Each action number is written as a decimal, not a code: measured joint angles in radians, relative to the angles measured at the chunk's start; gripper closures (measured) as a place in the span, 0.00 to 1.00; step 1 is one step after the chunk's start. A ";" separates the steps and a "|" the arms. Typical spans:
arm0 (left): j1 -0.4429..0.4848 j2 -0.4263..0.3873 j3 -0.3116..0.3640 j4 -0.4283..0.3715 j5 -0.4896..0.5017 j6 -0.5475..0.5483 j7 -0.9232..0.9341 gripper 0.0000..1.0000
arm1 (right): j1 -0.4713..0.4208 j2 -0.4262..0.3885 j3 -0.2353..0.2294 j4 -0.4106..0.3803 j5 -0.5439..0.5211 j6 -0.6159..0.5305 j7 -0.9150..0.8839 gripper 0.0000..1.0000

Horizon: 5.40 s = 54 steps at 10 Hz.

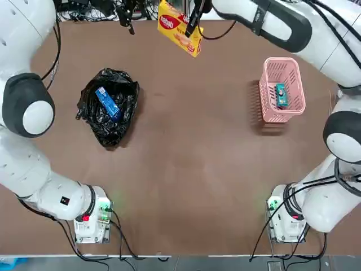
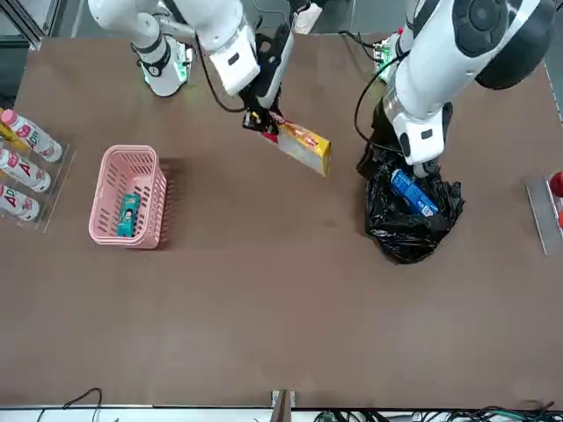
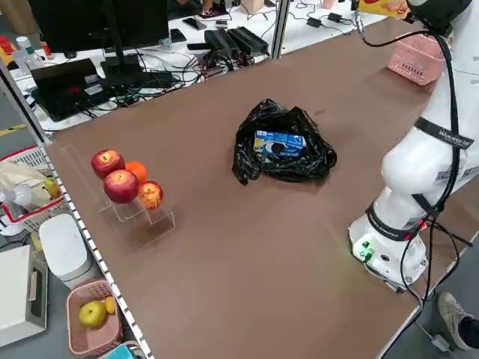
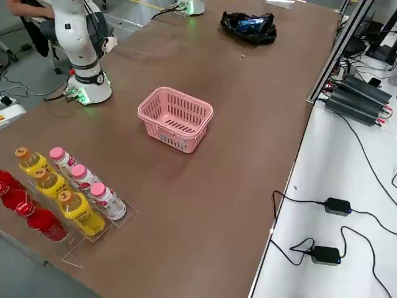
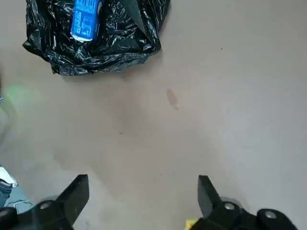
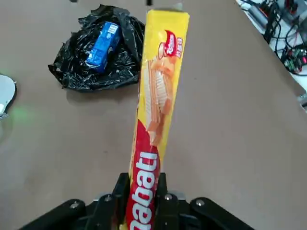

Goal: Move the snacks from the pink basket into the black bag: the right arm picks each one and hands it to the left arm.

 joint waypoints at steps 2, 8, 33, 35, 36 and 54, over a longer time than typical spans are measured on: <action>0.000 0.000 0.003 0.010 -0.040 0.000 -0.037 0.00 | 0.035 0.016 0.000 0.008 -0.023 0.021 0.004 0.73; -0.002 0.000 0.003 0.016 -0.113 -0.026 -0.110 0.00 | 0.071 0.024 -0.001 0.017 -0.045 0.031 0.013 0.73; 0.252 0.047 0.034 -0.266 0.020 -0.050 0.166 0.76 | -0.028 0.012 -0.039 0.037 -0.107 -0.124 0.290 0.00; 0.313 0.077 0.034 -0.335 0.069 -0.031 0.207 0.76 | -0.130 -0.041 -0.042 -0.015 -0.108 -0.138 0.298 0.00; 0.345 0.094 0.035 -0.364 0.100 -0.009 0.227 0.76 | -0.173 -0.065 -0.042 -0.054 -0.108 -0.138 0.298 0.00; 0.436 0.110 0.022 -0.352 0.130 0.153 0.279 0.00 | -0.771 -0.258 -0.046 -0.900 -0.126 0.409 0.126 0.00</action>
